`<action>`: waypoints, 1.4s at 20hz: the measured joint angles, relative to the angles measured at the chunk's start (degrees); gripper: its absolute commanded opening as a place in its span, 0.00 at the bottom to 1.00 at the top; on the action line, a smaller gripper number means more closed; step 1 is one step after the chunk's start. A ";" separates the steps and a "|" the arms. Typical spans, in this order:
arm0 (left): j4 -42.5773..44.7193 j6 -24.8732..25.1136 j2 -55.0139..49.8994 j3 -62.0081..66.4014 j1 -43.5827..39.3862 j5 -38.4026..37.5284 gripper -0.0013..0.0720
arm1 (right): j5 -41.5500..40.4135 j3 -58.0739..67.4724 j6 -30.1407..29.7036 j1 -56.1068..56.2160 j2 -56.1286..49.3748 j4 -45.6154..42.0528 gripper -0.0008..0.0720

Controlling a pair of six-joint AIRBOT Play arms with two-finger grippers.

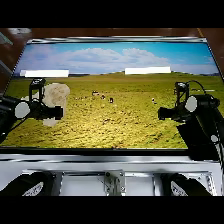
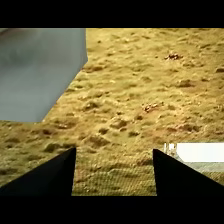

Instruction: Fold the shirts.

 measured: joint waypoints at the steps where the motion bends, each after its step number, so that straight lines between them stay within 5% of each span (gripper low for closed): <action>1: -0.02 -0.02 0.00 0.00 0.02 0.00 0.80 | 0.00 0.00 0.02 0.00 0.00 0.00 0.94; 18: 0.00 -0.02 -0.15 0.00 0.00 0.07 0.80 | 1.16 0.00 0.02 0.00 0.00 0.37 0.94; 26: -0.90 -0.02 -3.78 -0.02 -0.02 5.70 0.80 | 4.02 -0.02 0.02 0.00 0.00 0.35 0.94; 28: 0.85 0.04 -5.57 0.50 0.96 8.24 0.89 | 4.04 -0.02 0.02 0.00 0.00 0.72 0.94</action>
